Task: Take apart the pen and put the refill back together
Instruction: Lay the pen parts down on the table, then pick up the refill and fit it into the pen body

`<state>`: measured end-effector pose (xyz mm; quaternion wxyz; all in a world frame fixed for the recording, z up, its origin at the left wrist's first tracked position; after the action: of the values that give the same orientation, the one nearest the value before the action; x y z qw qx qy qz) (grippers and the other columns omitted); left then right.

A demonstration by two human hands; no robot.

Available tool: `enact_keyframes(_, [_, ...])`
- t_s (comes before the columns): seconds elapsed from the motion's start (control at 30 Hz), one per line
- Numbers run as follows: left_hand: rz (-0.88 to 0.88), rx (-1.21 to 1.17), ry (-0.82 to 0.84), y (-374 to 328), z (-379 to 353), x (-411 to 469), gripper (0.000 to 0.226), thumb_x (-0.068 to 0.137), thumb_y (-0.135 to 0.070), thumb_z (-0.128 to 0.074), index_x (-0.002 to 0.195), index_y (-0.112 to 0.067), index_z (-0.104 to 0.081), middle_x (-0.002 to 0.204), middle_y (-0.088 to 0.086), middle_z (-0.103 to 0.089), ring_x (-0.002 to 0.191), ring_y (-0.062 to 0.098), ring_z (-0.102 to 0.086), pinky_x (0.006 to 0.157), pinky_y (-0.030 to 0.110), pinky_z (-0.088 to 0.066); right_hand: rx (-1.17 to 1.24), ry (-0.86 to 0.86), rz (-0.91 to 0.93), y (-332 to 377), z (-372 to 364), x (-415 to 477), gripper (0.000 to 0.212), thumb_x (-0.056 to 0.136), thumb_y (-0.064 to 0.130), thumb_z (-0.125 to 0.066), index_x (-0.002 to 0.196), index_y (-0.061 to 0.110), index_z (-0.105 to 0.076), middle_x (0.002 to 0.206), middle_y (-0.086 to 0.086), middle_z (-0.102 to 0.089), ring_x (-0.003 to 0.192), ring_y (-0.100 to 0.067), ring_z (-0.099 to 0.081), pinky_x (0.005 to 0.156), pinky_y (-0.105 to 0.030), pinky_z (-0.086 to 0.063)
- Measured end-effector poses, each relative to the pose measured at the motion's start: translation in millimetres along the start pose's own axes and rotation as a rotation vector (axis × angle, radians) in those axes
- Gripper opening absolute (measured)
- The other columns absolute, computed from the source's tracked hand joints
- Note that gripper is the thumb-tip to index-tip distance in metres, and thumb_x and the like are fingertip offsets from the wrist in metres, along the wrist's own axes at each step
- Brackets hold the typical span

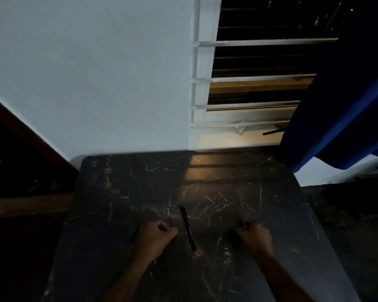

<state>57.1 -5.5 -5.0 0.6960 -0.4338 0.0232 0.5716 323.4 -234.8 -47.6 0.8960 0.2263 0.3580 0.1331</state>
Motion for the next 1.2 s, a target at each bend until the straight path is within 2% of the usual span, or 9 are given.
enact_keyframes(0.13, [0.024,-0.108,0.019,2.6,0.0,-2.1,0.021,0.077,-0.038,-0.083,0.072,-0.019,-0.079,0.069,-0.005,-0.078,0.074,0.015,-0.075,0.077,0.037,-0.06,-0.054,0.123,0.146,50.1,-70.9,-25.6,0.006,0.097,0.034,-0.072,0.093,0.03,-0.07,0.088,0.008,-0.072,0.079,-0.008,-0.071,0.067,-0.019,-0.051])
enact_keyframes(0.23, [0.053,-0.16,0.043,4.8,3.7,-4.9,0.017,0.08,-0.039,-0.082,0.077,-0.022,-0.08,0.076,-0.004,-0.08,0.079,0.016,-0.076,0.085,0.043,-0.063,-0.053,0.086,0.176,78.6,-92.9,-34.7,0.01,0.092,0.035,-0.072,0.087,0.027,-0.072,0.071,0.014,-0.063,0.061,0.007,-0.058,0.048,-0.008,-0.04])
enact_keyframes(0.33, [0.06,-0.193,0.073,5.8,7.0,-5.9,0.019,0.077,-0.045,-0.079,0.08,-0.026,-0.081,0.077,-0.007,-0.08,0.081,0.014,-0.077,0.086,0.045,-0.063,-0.068,0.08,0.197,90.1,-100.0,-37.2,0.014,0.097,0.03,-0.069,0.107,0.023,-0.076,0.069,0.017,-0.057,0.058,0.01,-0.052,0.037,-0.006,-0.039])
enact_keyframes(0.57, [0.036,-0.234,0.032,3.3,7.6,-6.5,0.013,0.085,-0.034,-0.08,0.076,-0.023,-0.08,0.078,-0.006,-0.08,0.082,0.017,-0.077,0.087,0.047,-0.063,-0.129,0.11,0.248,104.7,-111.2,-47.9,0.018,0.102,0.031,-0.067,0.118,0.024,-0.073,0.094,0.008,-0.071,0.071,0.0,-0.067,0.059,-0.015,-0.051])
enact_keyframes(0.7, [0.06,-0.236,0.075,3.0,5.3,-7.3,0.009,0.089,-0.033,-0.079,0.083,-0.026,-0.079,0.087,-0.004,-0.08,0.087,0.016,-0.076,0.091,0.048,-0.063,-0.238,0.146,0.278,112.1,-121.1,-55.7,0.024,0.104,0.032,-0.063,0.122,0.019,-0.072,0.114,-0.004,-0.075,0.1,-0.017,-0.074,0.086,-0.032,-0.062])
enact_keyframes(0.8, [0.042,-0.199,0.071,-0.7,6.7,-10.2,0.01,0.09,-0.038,-0.078,0.084,-0.028,-0.079,0.088,-0.007,-0.079,0.087,0.013,-0.075,0.09,0.045,-0.063,-0.237,0.135,0.297,114.1,-120.6,-62.0,0.025,0.106,0.033,-0.06,0.127,0.019,-0.068,0.121,-0.004,-0.074,0.107,-0.018,-0.073,0.088,-0.031,-0.059])
enact_keyframes(0.97, [0.05,-0.388,0.103,-13.3,5.9,-16.3,0.027,0.091,-0.032,-0.075,0.064,-0.035,-0.075,0.055,-0.015,-0.065,0.056,0.004,-0.063,0.056,0.026,-0.05,0.035,0.111,0.292,106.0,-98.6,-85.9,0.017,0.109,0.029,-0.059,0.108,0.022,-0.074,0.095,0.007,-0.076,0.089,-0.015,-0.073,0.083,-0.032,-0.059])
enact_keyframes(1.07, [0.025,-0.584,0.114,-37.2,13.7,-25.5,0.03,0.093,-0.029,-0.074,0.064,-0.036,-0.075,0.063,0.0,-0.068,0.058,0.007,-0.066,0.062,0.029,-0.052,0.436,0.095,0.405,105.4,-67.3,-120.2,0.039,0.109,0.026,-0.046,0.084,0.027,-0.075,0.069,0.01,-0.073,0.068,-0.004,-0.066,0.062,-0.025,-0.052])
enact_keyframes(1.2, [-0.187,-0.751,0.105,-91.8,31.2,-44.7,0.036,0.1,-0.021,-0.067,0.066,-0.03,-0.07,0.052,-0.007,-0.061,0.051,0.002,-0.057,0.047,0.019,-0.046,0.736,0.076,0.559,119.5,-18.0,-164.6,0.034,0.103,0.016,-0.047,0.101,0.026,-0.079,0.075,0.002,-0.07,0.067,-0.003,-0.062,0.063,-0.017,-0.047])
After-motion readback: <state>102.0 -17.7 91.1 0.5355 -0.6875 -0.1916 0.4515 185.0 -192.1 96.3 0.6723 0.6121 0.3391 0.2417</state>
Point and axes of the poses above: each hand's wrist, its own x-axis towards the middle knuckle, its own z-axis out of the back of the hand, y = z × x, the point moved 5 cm from there along x, towards the middle knuckle
